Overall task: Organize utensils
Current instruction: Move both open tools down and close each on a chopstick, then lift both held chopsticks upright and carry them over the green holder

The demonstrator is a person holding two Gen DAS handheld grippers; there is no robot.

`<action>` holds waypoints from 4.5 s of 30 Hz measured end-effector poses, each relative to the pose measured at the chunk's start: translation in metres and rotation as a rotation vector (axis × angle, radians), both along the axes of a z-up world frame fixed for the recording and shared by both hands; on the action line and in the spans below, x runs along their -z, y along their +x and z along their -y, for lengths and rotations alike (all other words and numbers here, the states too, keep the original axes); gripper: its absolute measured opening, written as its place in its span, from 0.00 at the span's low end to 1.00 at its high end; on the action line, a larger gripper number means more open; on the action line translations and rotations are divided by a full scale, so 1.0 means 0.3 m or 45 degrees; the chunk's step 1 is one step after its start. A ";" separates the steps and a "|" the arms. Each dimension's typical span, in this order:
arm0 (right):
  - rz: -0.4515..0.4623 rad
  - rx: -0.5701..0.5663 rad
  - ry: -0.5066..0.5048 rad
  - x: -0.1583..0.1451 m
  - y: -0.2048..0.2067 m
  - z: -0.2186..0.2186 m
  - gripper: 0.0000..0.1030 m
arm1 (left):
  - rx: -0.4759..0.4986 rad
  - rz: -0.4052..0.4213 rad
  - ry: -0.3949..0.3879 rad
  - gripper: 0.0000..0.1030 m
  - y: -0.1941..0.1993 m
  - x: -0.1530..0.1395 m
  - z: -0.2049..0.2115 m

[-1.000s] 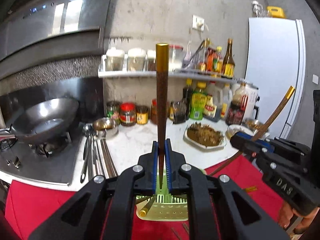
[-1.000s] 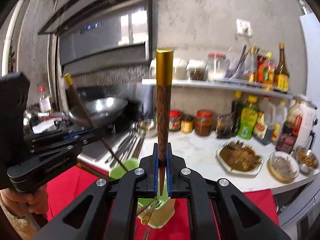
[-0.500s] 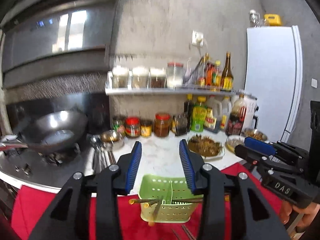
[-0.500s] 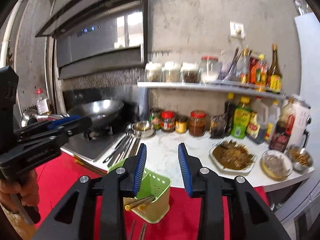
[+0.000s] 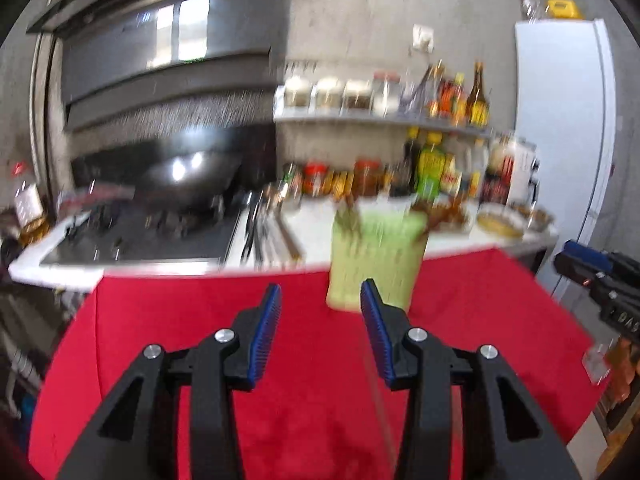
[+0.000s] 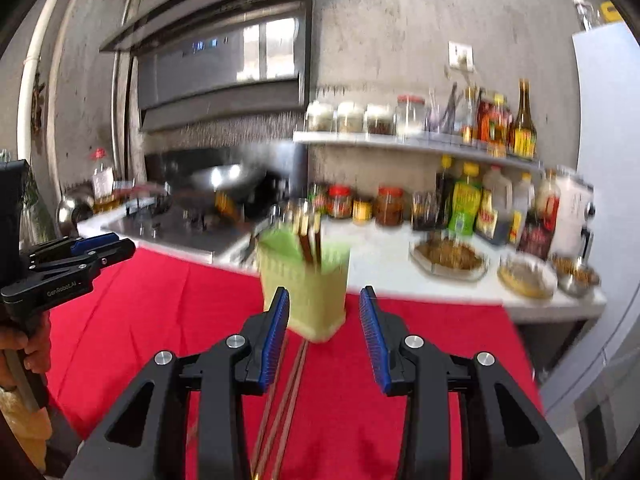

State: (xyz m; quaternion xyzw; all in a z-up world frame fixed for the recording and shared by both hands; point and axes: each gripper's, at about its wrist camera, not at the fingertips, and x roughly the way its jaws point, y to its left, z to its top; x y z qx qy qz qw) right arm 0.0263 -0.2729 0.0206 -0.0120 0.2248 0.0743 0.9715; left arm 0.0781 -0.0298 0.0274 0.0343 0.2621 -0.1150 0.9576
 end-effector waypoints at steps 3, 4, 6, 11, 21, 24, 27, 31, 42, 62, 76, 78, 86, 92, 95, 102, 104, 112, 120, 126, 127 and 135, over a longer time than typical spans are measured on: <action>-0.075 -0.003 0.005 0.111 -0.045 -0.008 0.38 | -0.020 -0.079 0.013 0.40 -0.035 0.109 -0.026; -0.100 -0.003 0.009 0.148 -0.057 -0.011 0.38 | -0.030 -0.106 0.019 0.40 -0.053 0.153 -0.037; -0.146 -0.006 0.018 0.210 -0.071 -0.020 0.38 | -0.049 -0.151 0.025 0.40 -0.079 0.225 -0.054; -0.248 -0.022 0.043 0.335 -0.079 -0.052 0.38 | -0.061 -0.255 0.043 0.40 -0.118 0.355 -0.070; -0.386 -0.033 0.052 0.452 -0.083 -0.084 0.31 | -0.053 -0.337 -0.009 0.40 -0.122 0.409 -0.077; -0.396 -0.043 0.051 0.461 -0.077 -0.091 0.22 | -0.039 -0.341 0.003 0.40 -0.115 0.413 -0.059; -0.407 -0.059 0.051 0.468 -0.069 -0.097 0.17 | -0.025 -0.346 0.008 0.40 -0.109 0.415 -0.043; -0.410 -0.078 0.045 0.475 -0.059 -0.111 0.16 | -0.010 -0.356 0.011 0.40 -0.108 0.421 -0.028; -0.419 -0.045 0.002 0.502 -0.047 -0.101 0.08 | 0.071 -0.379 0.015 0.40 -0.119 0.428 0.022; -0.415 -0.028 0.021 0.504 -0.063 -0.058 0.07 | 0.163 -0.401 0.206 0.07 -0.124 0.480 0.126; -0.401 -0.025 0.034 0.507 -0.098 -0.039 0.10 | 0.140 -0.422 0.086 0.25 -0.152 0.472 0.003; -0.399 -0.020 0.040 0.509 -0.107 -0.033 0.17 | 0.152 -0.418 0.100 0.31 -0.173 0.473 0.008; -0.375 0.000 0.044 0.514 -0.114 -0.039 0.16 | 0.115 -0.381 0.185 0.25 -0.172 0.480 0.040; -0.345 0.004 0.016 0.518 -0.102 -0.061 0.16 | 0.089 -0.344 0.216 0.15 -0.169 0.484 0.046; -0.344 0.010 -0.003 0.518 -0.112 -0.060 0.15 | 0.087 -0.330 0.228 0.11 -0.176 0.487 0.043; -0.339 0.045 0.021 0.510 -0.141 -0.039 0.07 | 0.085 -0.350 0.151 0.07 -0.175 0.478 0.010; -0.326 0.042 0.019 0.497 -0.150 -0.037 0.07 | 0.085 -0.336 0.129 0.07 -0.184 0.464 0.007; -0.184 0.003 0.072 0.333 -0.198 -0.017 0.07 | 0.073 -0.111 0.032 0.07 -0.234 0.266 -0.047; 0.034 -0.026 0.076 0.074 -0.202 -0.010 0.07 | 0.080 0.182 -0.031 0.07 -0.260 -0.012 -0.080; 0.142 -0.049 0.062 -0.076 -0.171 -0.016 0.07 | 0.093 0.237 -0.051 0.07 -0.241 -0.082 -0.068; 0.154 -0.050 0.061 -0.094 -0.165 -0.017 0.07 | 0.095 0.239 -0.052 0.07 -0.240 -0.086 -0.067; 0.177 -0.044 0.029 -0.137 -0.100 -0.034 0.07 | 0.106 0.255 -0.063 0.07 -0.223 -0.104 -0.068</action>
